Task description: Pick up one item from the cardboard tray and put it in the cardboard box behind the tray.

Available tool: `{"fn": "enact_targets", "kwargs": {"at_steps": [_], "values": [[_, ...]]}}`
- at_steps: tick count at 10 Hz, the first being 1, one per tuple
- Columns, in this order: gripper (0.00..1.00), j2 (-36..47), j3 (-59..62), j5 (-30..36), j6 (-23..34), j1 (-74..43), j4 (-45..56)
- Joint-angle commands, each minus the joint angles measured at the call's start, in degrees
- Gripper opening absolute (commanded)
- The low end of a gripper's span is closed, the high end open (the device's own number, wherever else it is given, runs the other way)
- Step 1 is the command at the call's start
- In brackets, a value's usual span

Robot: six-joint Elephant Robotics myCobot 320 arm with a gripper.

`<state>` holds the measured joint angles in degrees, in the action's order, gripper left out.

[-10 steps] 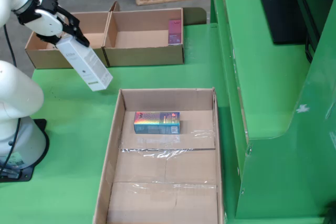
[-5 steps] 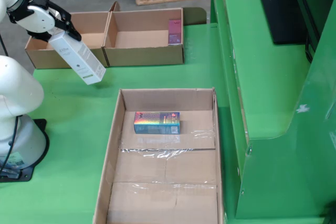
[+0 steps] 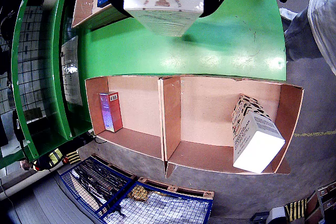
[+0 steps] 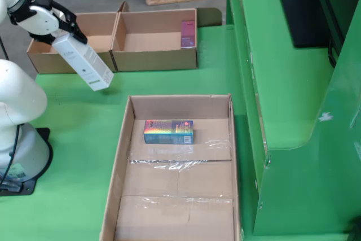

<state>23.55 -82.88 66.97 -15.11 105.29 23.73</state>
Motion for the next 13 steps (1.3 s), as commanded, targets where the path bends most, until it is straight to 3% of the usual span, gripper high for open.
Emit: {"fn": "enact_targets", "kwargs": {"at_steps": [1,7,8,9,10,11,13], "values": [[0.00,0.70,1.51,-0.77,0.31,0.39,-0.72],[0.00,0.70,1.51,-0.77,0.31,0.39,-0.72],[0.00,-4.29,13.21,-2.31,0.83,1.52,6.80],[0.00,-4.29,13.21,-2.31,0.83,1.52,6.80],[0.00,-15.22,38.91,-6.65,-2.79,6.79,24.57],[0.00,-15.22,38.91,-6.65,-2.79,6.79,24.57],[0.00,-35.73,82.88,-8.58,-2.94,8.21,48.12]]}}
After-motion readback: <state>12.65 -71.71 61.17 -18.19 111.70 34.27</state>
